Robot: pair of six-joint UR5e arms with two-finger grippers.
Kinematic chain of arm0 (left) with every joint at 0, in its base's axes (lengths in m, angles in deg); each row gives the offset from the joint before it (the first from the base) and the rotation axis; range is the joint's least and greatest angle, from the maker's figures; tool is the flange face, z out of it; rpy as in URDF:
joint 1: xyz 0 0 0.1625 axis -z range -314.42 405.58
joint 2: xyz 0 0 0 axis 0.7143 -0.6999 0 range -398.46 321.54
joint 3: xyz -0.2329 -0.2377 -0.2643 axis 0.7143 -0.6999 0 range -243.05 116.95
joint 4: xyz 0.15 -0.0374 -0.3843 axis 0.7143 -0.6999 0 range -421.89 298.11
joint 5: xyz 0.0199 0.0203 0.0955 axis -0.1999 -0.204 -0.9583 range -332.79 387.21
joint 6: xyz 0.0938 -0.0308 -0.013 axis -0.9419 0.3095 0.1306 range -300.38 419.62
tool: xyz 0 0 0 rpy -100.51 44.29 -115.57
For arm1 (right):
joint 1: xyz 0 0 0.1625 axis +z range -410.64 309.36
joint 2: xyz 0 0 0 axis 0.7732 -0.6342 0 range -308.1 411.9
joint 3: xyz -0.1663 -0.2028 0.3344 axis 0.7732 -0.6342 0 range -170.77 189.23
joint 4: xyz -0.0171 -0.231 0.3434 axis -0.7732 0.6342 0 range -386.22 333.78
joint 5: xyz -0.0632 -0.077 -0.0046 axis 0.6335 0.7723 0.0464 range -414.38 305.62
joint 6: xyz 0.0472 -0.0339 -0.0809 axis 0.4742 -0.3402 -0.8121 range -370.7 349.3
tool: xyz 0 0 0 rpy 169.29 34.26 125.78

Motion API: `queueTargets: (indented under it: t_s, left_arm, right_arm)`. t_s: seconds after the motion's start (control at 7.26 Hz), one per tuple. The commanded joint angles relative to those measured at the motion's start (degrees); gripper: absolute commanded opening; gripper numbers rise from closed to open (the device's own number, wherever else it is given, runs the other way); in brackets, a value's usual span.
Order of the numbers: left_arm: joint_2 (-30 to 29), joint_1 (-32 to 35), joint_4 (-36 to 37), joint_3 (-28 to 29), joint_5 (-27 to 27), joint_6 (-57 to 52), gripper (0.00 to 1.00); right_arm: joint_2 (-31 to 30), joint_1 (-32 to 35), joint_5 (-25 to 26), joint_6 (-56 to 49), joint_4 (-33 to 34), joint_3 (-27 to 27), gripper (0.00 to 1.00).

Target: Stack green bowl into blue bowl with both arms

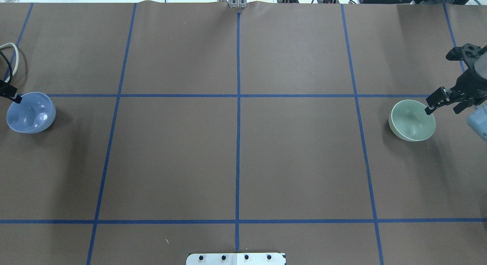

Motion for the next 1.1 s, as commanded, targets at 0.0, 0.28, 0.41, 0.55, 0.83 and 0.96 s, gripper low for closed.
queueTargets:
  t_s: [0.0, 0.28, 0.41, 0.55, 0.83, 0.96]
  left_arm:
    - [0.0, -1.6, -1.3, 1.2, 0.0, 0.0, 0.97]
    - [0.1, -2.2, -3.8, 2.5, 0.0, -0.1, 0.96]
    - [0.1, -2.6, -3.9, 2.9, 0.0, -0.1, 0.88]
    - [0.1, -3.0, -3.9, 3.0, 0.0, 0.0, 0.71]
    - [0.0, -3.0, -3.8, 2.8, 0.1, 0.0, 0.24]
    - [0.0, -3.0, -3.8, 2.5, 0.1, 0.1, 0.07]
  right_arm:
    - [0.1, 0.0, 0.0, 0.0, 0.0, 0.2, 1.0]
    - [0.1, 0.0, 0.0, -0.1, 0.0, 0.2, 1.0]
    - [0.2, 0.0, 0.0, -0.1, 0.0, 0.2, 1.0]
    - [0.3, 0.0, 0.0, -0.1, 0.0, 0.2, 1.0]
    - [0.4, 0.0, -0.1, -0.1, 0.0, 0.1, 1.0]
    - [0.5, 0.0, -0.1, -0.1, 0.0, 0.0, 1.0]
